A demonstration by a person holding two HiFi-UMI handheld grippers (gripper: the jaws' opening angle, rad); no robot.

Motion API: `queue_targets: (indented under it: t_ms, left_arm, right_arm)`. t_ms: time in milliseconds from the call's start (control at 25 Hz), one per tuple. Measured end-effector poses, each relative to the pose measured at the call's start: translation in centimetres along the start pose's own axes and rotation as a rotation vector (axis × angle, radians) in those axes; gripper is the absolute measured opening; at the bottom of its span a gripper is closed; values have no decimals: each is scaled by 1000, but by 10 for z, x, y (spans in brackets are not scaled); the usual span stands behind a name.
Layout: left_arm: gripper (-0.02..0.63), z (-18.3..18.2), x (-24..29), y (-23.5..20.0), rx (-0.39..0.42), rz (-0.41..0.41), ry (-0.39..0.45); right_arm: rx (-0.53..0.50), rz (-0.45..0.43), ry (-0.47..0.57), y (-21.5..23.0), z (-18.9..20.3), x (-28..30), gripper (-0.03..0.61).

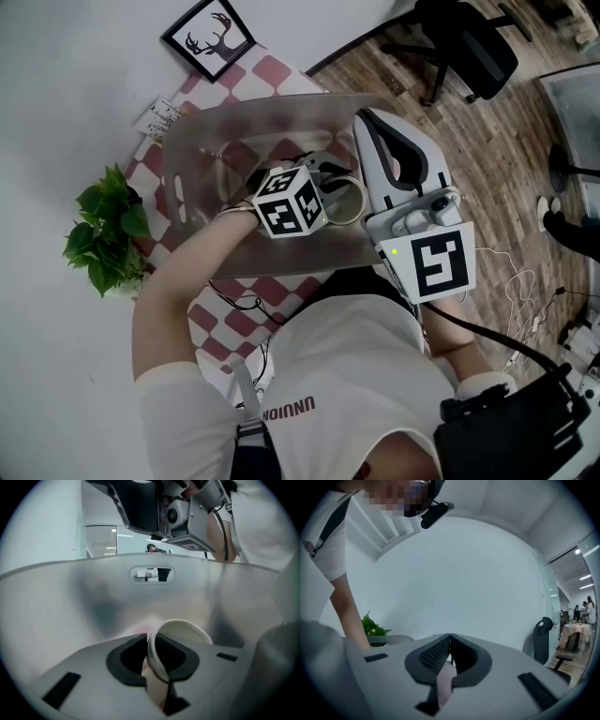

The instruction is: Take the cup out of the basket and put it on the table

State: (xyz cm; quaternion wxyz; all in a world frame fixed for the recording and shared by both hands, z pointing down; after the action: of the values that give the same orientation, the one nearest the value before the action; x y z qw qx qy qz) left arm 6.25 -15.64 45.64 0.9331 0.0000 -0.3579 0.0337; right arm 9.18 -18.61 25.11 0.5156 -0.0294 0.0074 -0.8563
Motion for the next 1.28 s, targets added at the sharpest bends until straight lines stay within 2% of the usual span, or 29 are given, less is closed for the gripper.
queue_targets:
  t_ms: [200,360,520,840,1280]
  left_arm:
    - [64,-3,-8,-3,-18,-26,11]
    - [64,-5,-13,-5,-19,-39,9]
    - [64,-9,-20,-8,-24,-65,17]
    - [64,-16,-36,-12,-26,-119,25]
    - [64,-21,-70,-17,-50,-262,51]
  right_arm:
    - [-36,-36,-14,-4,1,1,18]
    - [10,-25,22,-7,-8,6,18]
    - [-46,-57,9,-9,-6,4,18]
    - [-54,-69,26,-12,-18,3,18]
    - [-64,-131,88,-29,-37,1,18]
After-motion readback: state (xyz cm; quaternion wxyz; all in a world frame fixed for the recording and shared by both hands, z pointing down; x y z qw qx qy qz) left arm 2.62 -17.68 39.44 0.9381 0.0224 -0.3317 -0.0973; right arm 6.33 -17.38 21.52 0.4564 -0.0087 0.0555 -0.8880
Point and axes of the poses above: the fingertips, and each gripper's own axes: x forward along the fingers, y to its right, z out of its underside, the point moved 5 cm from there along -x, backward along the fingers, and after that the axes turned 5 degrees about z, right-handed, at the moved point
